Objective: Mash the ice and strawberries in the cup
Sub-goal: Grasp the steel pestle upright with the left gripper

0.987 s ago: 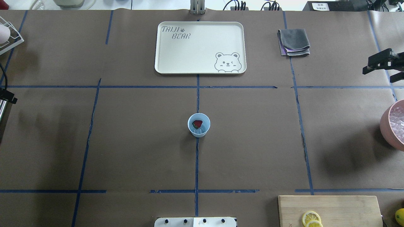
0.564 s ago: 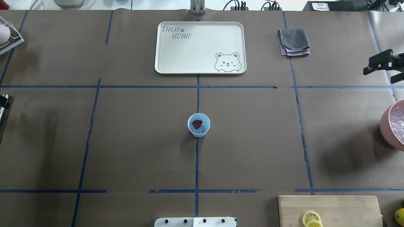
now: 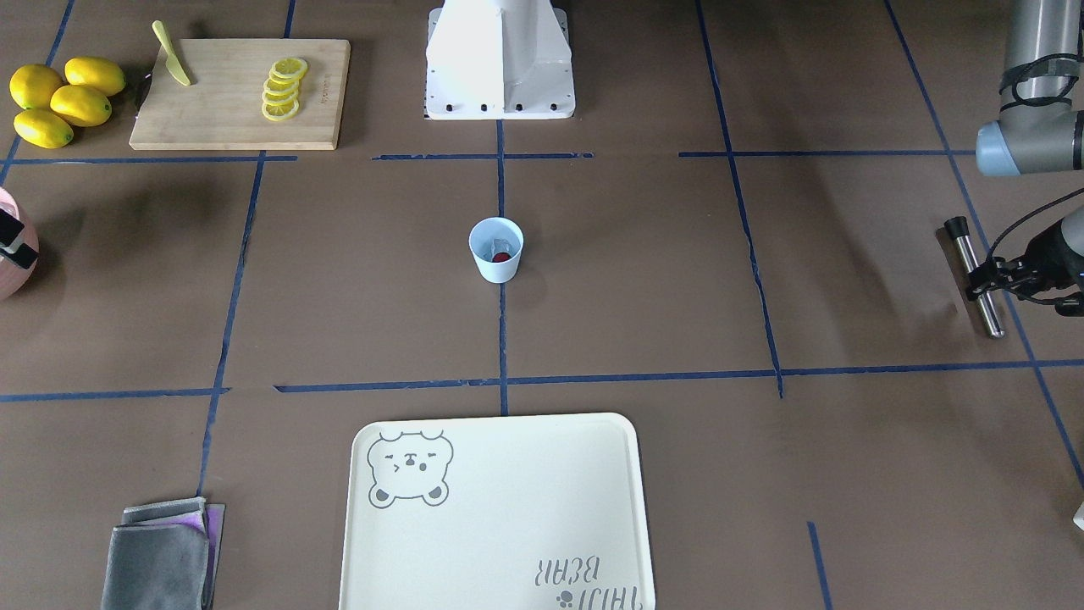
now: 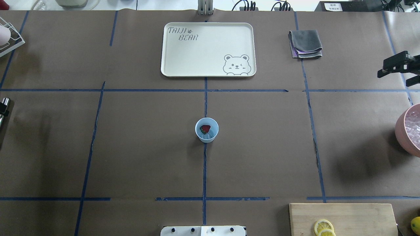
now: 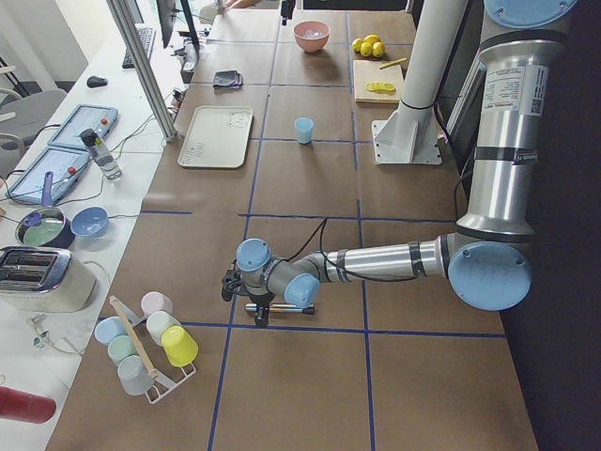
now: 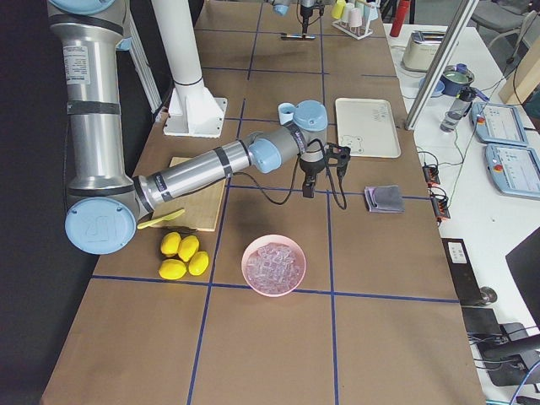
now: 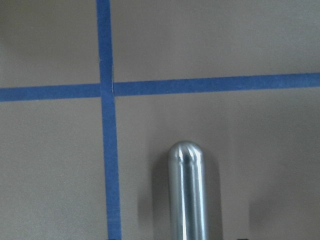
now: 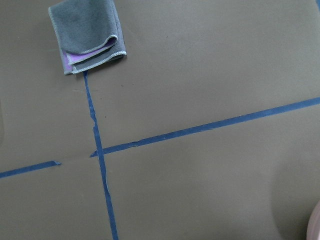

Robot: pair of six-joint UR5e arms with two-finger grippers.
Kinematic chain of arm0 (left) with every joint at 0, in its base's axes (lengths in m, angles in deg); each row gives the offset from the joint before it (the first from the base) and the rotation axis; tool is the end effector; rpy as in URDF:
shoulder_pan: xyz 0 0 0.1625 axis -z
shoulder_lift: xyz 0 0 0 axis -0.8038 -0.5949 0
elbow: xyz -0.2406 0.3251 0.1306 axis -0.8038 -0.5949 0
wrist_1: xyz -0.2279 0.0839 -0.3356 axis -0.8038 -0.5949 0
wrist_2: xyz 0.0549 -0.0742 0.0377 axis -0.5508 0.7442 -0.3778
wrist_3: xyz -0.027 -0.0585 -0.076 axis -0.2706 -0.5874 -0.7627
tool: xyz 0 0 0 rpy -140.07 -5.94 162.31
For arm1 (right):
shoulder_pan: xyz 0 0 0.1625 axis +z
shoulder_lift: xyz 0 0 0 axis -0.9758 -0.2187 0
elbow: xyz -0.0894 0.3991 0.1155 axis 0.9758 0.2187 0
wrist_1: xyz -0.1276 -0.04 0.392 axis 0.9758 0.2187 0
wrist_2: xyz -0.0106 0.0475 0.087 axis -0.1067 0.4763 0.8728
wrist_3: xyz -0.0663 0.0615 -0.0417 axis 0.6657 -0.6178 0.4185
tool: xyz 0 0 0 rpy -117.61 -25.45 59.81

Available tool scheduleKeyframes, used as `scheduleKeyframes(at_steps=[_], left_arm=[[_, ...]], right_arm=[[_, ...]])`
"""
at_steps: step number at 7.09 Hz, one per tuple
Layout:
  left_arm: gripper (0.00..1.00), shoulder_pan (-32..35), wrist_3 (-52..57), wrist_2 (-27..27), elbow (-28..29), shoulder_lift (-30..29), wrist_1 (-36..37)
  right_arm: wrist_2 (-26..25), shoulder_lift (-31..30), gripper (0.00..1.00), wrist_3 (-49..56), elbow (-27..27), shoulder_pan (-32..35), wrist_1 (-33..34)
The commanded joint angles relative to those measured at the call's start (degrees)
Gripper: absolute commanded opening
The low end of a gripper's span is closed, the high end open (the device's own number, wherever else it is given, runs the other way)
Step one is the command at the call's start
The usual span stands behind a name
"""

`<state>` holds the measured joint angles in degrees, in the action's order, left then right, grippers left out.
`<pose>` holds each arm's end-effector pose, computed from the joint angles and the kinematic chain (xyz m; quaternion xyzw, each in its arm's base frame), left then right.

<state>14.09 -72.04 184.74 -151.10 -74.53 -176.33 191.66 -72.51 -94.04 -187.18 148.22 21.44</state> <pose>0.1333 -0.5072 0.7156 0.0084 0.3684 0.0207 0.9294 -0.1009 -0.4911 0.4421 0.0173 -0.4350 0.1381 0.8896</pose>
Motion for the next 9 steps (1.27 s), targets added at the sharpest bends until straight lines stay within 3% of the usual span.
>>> scheduleKeyframes(at_steps=[1, 6, 9], left_arm=[[0.84, -0.08, -0.01, 0.09, 0.11, -0.12, -0.09], [0.81, -0.08, 0.08, 0.18, 0.72, -0.30, -1.06], [0.63, -0.17, -0.01, 0.18, 0.89, -0.30, -0.97]], right_arm=[[0.00, -0.05, 1.00, 0.00, -0.04, -0.01, 0.00], [0.00, -0.14, 1.00, 0.00, -0.12, -0.01, 0.00], [0.00, -0.49, 1.00, 0.00, -0.47, 0.07, 0.00]])
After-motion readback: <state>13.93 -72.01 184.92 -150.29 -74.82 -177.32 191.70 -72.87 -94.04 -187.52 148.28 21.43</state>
